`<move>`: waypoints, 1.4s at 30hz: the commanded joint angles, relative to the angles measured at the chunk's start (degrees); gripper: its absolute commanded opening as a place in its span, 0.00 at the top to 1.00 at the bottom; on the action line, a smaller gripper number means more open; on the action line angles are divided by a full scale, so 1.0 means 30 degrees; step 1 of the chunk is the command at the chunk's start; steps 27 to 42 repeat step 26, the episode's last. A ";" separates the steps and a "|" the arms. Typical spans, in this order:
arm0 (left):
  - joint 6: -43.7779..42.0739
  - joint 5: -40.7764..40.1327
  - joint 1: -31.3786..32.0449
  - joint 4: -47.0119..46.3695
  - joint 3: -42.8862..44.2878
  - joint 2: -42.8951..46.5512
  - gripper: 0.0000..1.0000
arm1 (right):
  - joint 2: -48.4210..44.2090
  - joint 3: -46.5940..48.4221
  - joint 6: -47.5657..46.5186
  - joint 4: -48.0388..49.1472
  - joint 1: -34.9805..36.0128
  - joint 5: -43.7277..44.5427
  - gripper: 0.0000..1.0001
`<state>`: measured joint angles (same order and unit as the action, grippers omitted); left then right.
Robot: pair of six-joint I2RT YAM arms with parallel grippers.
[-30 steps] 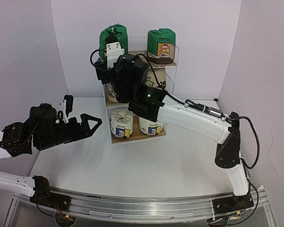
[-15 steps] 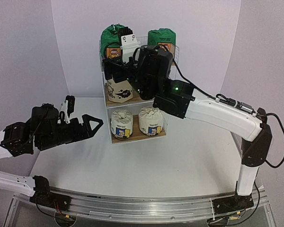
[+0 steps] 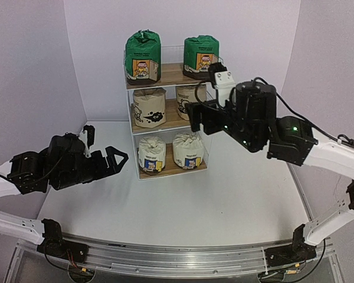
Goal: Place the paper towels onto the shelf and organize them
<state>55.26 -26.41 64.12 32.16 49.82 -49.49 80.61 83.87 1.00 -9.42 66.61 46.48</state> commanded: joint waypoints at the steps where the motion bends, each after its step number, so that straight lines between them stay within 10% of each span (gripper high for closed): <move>1: 0.2473 -0.1876 -0.0689 0.2947 0.1086 -0.1328 0.00 | -0.2741 -0.2640 0.6722 -0.6692 -0.3792 -0.2128 0.02; 14: -0.0907 0.7454 -1.4372 -0.0780 -0.2662 -0.3115 0.00 | -0.5757 -1.0654 0.8507 -0.7101 -1.7326 -0.6981 0.02; 42: -0.0871 0.5165 -1.4751 0.1535 -0.1635 -0.1484 0.00 | -0.6814 -1.2789 0.8498 -0.6808 -1.7345 -0.3650 0.02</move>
